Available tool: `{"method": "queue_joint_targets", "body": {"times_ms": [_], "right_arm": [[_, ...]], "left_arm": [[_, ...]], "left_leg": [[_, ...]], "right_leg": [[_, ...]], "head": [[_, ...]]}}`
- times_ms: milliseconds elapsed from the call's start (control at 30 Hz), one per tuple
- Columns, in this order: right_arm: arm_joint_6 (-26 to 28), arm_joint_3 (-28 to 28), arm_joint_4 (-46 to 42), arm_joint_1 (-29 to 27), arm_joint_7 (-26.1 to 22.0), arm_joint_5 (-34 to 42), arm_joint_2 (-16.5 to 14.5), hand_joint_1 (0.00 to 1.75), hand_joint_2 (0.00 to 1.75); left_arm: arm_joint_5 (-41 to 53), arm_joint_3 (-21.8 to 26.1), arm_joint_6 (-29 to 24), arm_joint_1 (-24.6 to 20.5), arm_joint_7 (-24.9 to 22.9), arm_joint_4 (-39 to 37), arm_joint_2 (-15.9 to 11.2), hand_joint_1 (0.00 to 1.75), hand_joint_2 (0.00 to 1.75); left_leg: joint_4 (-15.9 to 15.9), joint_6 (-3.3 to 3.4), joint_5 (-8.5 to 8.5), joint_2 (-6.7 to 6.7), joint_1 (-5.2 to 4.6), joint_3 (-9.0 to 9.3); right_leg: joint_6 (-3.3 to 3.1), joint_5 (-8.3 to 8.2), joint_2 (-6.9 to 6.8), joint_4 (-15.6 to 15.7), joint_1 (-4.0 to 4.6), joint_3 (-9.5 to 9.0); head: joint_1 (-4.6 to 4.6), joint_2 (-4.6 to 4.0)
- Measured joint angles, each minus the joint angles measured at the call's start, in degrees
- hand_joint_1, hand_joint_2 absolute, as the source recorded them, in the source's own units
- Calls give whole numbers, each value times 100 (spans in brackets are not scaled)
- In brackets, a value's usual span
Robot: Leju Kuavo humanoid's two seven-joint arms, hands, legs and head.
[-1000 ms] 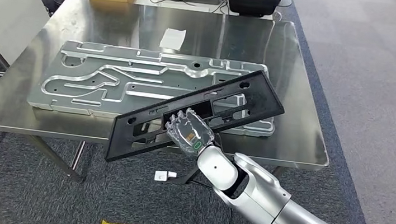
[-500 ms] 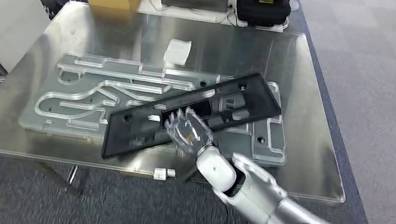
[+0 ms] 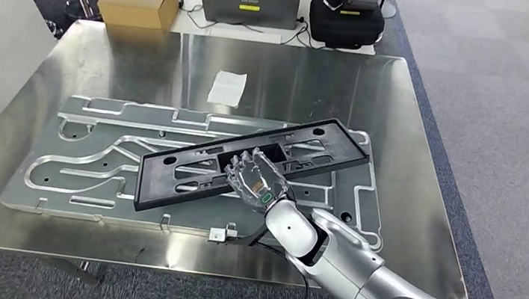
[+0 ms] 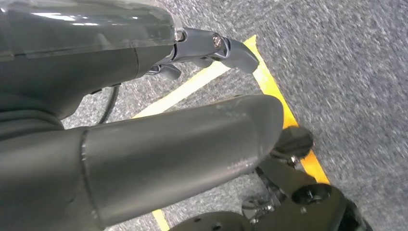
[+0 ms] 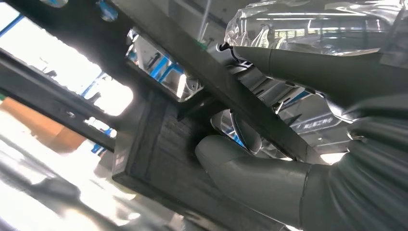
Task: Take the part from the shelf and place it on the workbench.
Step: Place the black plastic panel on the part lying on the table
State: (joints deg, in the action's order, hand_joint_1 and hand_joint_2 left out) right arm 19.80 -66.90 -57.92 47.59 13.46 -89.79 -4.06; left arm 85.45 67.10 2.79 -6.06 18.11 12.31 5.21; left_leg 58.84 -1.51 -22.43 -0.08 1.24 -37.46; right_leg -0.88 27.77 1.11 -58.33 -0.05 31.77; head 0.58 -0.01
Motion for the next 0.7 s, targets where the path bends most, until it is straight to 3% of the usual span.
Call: {"method": "queue_joint_targets", "body": {"times_ms": [133, 233, 267, 300, 333, 400, 433, 500, 567, 600, 667, 700], "right_arm": [[25, 54, 31, -42, -13, 0, -5, 175, 175], [96, 146, 80, -95, -11, 0, -1, 175, 175], [124, 174, 111, -134, -13, 0, 3, 175, 175], [145, 200, 143, -177, -17, 0, 8, 175, 175], [162, 228, 175, -216, -21, 0, 13, 175, 175], [190, 296, 224, -261, -33, 0, 19, 175, 175], [205, 336, 241, -265, -37, 0, 19, 175, 175], [226, 407, 270, -265, -45, 0, 20, 87, 175], [235, 457, 299, -272, -56, 0, 20, 0, 175], [237, 479, 311, -276, -63, 0, 17, 0, 175], [243, 525, 328, -280, -74, 0, 3, 0, 175], [245, 543, 337, -285, -81, 0, -3, 0, 175]], "left_arm": [[-49, -2, -29, -2, 31, 0, -1, 0, 0], [-63, -1, -43, -13, 66, 0, -2, 0, 0], [-63, -1, -45, -12, 67, 0, -4, 0, 0], [-64, 0, -47, -9, 65, 0, -6, 0, 0], [-66, 0, -49, -6, 63, 0, -8, 0, 0], [-67, 0, -50, -4, 60, 0, -9, 0, 0], [-67, 0, -50, -8, 59, -1, -7, 0, 0], [-66, 0, -51, -16, 53, -2, -4, 0, 87], [-63, -1, -51, -21, 45, -2, -8, 0, 175], [-62, -2, -46, -20, 44, -2, -12, 0, 175], [-60, -2, -34, -23, 44, -2, -22, 0, 87], [-62, -2, -25, -21, 44, -2, -28, 0, 44]], "left_leg": [[-3, 179, -30, -3, -5, 35], [-12, 253, -92, -3, -3, 87], [-12, 260, -117, -6, -7, 112], [-12, 260, -145, -11, -10, 145], [-12, 255, -174, -17, -14, 187], [-14, 240, -235, -27, -24, 278], [-13, 225, -261, -29, -38, 308], [-21, 178, -296, -29, -47, 329], [-46, 111, -315, -24, -51, 347], [-28, 81, -345, -20, -51, 353], [280, 40, -553, -14, -51, 237], [618, 26, -729, -15, -42, 86]], "right_leg": [[132, 198, -29, -211, -24, 95], [189, 600, -59, -1222, -40, 669], [196, 656, -62, -1527, -44, 881], [193, 600, -65, -1648, -45, 1010], [177, 431, -69, -1548, -43, 1027], [102, -91, -76, -822, -19, 785], [61, -265, -81, -457, 2, 632], [8, -371, -85, -73, 42, 473], [-21, -357, -75, -5, 39, 441], [-42, -364, -71, 36, 23, 411], [-87, -378, -79, 111, -16, 341], [-104, -371, -84, 121, -14, 321]], "head": [[-32, 1], [-67, 1], [-68, 1], [-70, 1], [-72, 1], [-74, 1], [-71, 1], [-69, 1], [-67, 1], [-68, 1], [-46, 1], [-37, 1]]}}
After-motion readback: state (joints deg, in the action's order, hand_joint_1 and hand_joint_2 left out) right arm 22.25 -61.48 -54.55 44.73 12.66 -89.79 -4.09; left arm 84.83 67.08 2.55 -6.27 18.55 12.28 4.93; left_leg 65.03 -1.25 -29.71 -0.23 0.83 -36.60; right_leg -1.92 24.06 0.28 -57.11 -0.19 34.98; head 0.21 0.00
